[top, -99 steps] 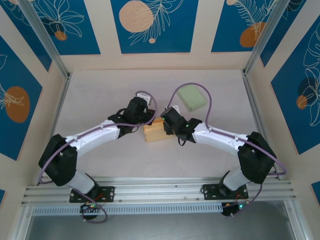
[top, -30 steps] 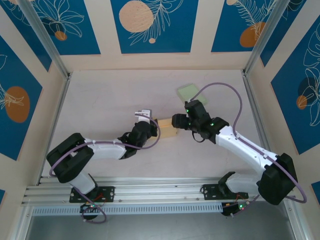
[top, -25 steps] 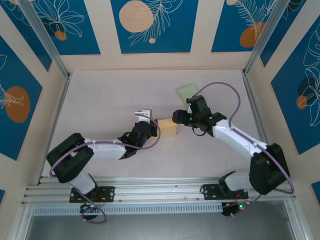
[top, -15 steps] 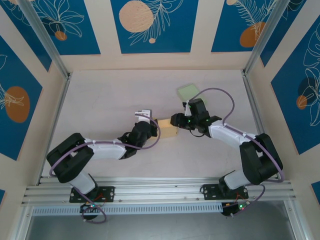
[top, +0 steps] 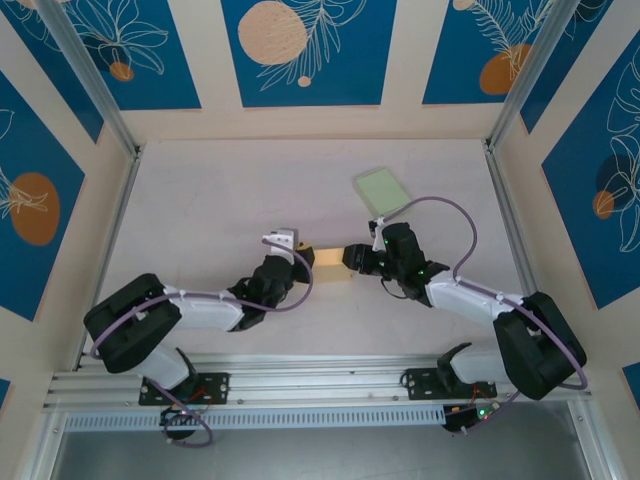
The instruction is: Fold the paper box
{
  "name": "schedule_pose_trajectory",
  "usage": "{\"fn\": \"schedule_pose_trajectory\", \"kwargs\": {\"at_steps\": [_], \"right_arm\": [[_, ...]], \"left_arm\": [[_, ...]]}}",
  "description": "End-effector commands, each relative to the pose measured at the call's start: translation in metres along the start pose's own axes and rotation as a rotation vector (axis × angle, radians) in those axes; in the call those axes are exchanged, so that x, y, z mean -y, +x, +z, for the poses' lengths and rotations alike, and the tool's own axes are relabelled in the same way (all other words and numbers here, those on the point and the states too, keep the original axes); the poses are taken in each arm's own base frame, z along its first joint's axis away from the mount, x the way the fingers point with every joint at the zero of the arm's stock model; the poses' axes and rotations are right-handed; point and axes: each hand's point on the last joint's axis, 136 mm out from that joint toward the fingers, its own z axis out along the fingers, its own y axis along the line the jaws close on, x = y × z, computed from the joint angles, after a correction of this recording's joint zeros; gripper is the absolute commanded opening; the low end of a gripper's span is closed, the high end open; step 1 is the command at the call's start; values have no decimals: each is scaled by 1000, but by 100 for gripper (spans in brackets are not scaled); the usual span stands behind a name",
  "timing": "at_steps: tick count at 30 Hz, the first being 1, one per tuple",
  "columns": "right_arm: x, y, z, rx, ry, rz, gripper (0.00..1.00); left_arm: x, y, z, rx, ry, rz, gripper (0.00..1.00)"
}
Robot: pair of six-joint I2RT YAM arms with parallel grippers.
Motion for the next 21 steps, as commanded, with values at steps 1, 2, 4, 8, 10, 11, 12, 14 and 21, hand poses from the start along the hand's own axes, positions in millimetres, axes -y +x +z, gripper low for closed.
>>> {"fn": "schedule_pose_trajectory", "kwargs": {"at_steps": [1,2,4,8,10,11,12,14,21], "right_arm": [[51,68,-5,-186,191,45,43],[53,69,-8,-183,202,48,44],[54,69,-12,-180,219,56,47],[50,66,-21,-181,242,56,50],[48,65,-25,-177,255,54,52],[46,65,-27,-176,263,53,53],[45,65,-29,-172,267,52,53],[41,66,-31,-172,267,44,53],[42,69,-35,-166,298,17,53]], "left_arm": [[-31,87,-19,-273,-37,123,27],[-31,86,-22,-268,-28,126,28],[-30,80,-29,-260,-19,140,30],[-33,59,-47,-231,-22,186,36],[-34,50,-56,-219,-18,188,37],[-34,46,-61,-218,-13,188,37],[-33,44,-65,-215,-5,182,38],[-36,43,-73,-211,2,160,39],[-38,37,-89,-178,31,38,52]]}}
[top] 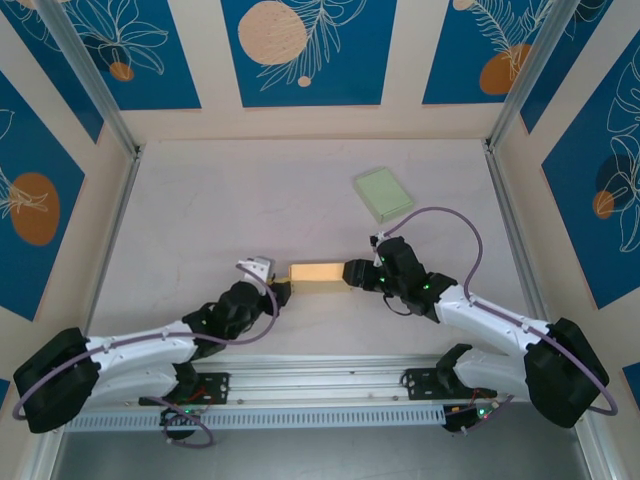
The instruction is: Fold the paper box
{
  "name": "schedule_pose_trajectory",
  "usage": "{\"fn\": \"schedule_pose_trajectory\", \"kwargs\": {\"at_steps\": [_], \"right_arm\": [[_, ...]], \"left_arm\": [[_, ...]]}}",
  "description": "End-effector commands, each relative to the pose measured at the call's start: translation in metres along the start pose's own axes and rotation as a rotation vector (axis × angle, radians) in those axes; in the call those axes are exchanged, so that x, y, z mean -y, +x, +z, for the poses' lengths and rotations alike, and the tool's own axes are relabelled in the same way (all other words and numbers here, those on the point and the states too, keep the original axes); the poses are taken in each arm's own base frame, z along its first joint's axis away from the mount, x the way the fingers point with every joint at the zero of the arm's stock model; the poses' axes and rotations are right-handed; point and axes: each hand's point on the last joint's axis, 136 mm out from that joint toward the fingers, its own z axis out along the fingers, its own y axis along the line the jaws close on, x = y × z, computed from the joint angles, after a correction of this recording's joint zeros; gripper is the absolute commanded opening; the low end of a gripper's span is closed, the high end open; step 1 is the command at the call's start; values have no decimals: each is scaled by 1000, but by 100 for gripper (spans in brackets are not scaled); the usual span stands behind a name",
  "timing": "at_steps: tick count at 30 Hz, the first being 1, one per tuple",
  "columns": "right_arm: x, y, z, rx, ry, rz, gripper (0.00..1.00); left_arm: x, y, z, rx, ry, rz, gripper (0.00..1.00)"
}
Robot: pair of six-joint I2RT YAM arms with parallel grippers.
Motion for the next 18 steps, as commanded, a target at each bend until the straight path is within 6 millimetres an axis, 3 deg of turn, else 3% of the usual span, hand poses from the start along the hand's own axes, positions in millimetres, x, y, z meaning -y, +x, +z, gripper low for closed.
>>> {"fn": "schedule_pose_trajectory", "kwargs": {"at_steps": [1,4,8,18], "right_arm": [[45,38,-1,-126,188,-5,53],[43,36,-1,-113,178,-24,52],[49,46,2,-116,171,-19,50],[63,95,-11,-128,255,-9,48]], "left_arm": [[0,0,-8,-5,18,-70,60],[9,-19,-15,41,60,-102,66],[20,-28,-21,46,125,-115,66],[6,-10,-25,-16,83,-184,76]]}}
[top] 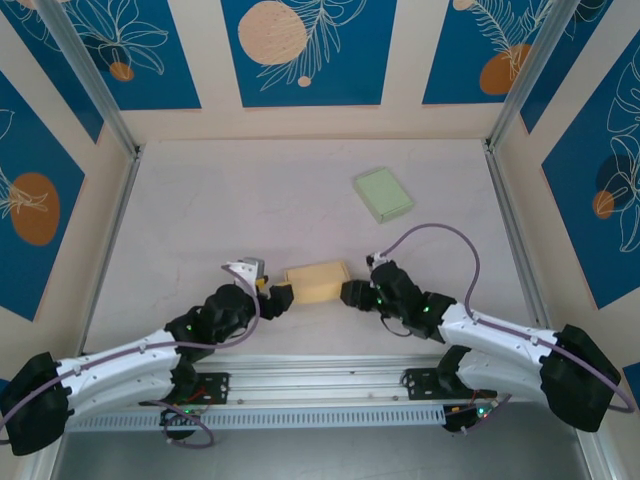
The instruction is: Fold the paper box
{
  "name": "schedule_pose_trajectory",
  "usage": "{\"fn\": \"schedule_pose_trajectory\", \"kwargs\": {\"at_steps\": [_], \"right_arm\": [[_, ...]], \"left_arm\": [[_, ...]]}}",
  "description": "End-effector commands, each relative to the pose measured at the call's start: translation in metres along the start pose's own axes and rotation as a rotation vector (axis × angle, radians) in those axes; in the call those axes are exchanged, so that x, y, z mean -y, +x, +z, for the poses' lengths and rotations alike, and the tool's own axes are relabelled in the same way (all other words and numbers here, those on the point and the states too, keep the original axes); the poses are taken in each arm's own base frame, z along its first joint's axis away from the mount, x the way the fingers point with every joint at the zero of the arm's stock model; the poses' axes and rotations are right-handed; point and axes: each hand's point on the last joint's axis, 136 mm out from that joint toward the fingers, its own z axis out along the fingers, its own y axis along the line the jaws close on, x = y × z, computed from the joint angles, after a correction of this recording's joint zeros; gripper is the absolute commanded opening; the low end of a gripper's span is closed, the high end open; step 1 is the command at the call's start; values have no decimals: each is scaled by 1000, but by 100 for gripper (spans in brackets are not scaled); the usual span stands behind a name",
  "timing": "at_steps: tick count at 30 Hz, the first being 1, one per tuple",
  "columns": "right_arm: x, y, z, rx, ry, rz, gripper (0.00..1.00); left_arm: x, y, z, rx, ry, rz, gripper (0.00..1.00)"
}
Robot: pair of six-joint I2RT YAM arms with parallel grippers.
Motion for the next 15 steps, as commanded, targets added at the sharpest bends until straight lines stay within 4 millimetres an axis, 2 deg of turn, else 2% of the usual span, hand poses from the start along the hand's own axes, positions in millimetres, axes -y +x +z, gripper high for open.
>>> {"fn": "schedule_pose_trajectory", "kwargs": {"at_steps": [1,5,8,11,15], "right_arm": [[58,42,-8,-92,247,26,48],[56,46,-23,-92,260,49,49],[38,36,-32,-80,197,58,52],[14,21,-41,-84,129,63,57],[-7,0,-42,-127,93,48,65]], "left_arm": [[-4,5,-3,-25,-8,-58,76],[-7,16,-4,-85,-14,-73,76],[-12,35,-2,-197,-43,-98,77],[-9,54,3,-270,-14,-188,74],[-7,57,9,-251,7,-262,64]]}}
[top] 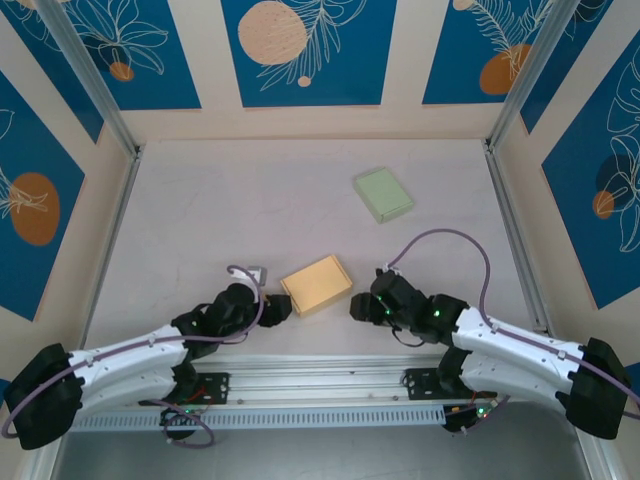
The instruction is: Fold the paper box
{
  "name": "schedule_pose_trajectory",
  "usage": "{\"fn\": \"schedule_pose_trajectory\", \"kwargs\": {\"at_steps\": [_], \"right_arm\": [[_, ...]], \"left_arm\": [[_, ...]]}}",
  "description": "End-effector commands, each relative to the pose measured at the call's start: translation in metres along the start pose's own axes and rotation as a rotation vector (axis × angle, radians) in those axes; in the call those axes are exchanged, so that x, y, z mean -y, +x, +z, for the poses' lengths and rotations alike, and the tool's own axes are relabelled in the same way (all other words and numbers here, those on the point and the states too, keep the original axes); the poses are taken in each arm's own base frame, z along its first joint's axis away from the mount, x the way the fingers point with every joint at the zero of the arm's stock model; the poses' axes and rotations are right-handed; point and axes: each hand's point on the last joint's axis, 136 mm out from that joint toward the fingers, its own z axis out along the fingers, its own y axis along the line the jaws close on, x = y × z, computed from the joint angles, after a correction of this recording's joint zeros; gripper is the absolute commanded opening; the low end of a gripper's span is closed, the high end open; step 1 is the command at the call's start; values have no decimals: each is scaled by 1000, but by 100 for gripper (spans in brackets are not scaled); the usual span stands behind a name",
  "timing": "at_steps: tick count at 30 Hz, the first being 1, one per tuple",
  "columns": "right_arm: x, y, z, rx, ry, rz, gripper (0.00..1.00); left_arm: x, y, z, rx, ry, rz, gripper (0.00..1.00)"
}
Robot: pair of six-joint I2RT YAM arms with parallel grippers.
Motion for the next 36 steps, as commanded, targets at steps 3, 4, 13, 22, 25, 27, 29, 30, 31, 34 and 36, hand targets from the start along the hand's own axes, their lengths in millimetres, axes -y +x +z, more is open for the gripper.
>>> {"fn": "schedule_pose_trajectory", "kwargs": {"at_steps": [3,4,13,22,25,27,29,30,31,34,36], "right_arm": [[-18,-24,8,-111,-26,-18,66],[-18,-29,15,-129,-16,-18,66],[-25,-55,69,-222,-53,-21,62],[-46,-73,108,-227,-103,-4,62],[-48,-85,115,-213,-76,-7,65],[-47,-91,114,-207,-45,-13,69],[-48,-96,108,-200,-28,-21,70],[-49,-98,103,-193,-23,-28,70],[-50,-102,97,-181,-16,-36,72],[-47,-114,69,-122,24,-78,78],[-40,-126,46,-52,75,-117,100]], "left_arm": [[12,-6,8,14,61,-90,56],[14,-8,11,16,63,-95,55],[19,-19,58,-13,82,-158,50],[-36,-89,88,69,-40,-148,49],[-55,-101,102,48,-52,-165,52],[-64,-108,109,53,-39,-187,54],[-71,-118,113,66,-21,-211,54],[-70,-123,115,71,-4,-212,56],[-72,-129,116,74,5,-215,58],[-68,-152,107,113,22,-188,67],[-66,-169,92,152,-4,-137,75]]}}
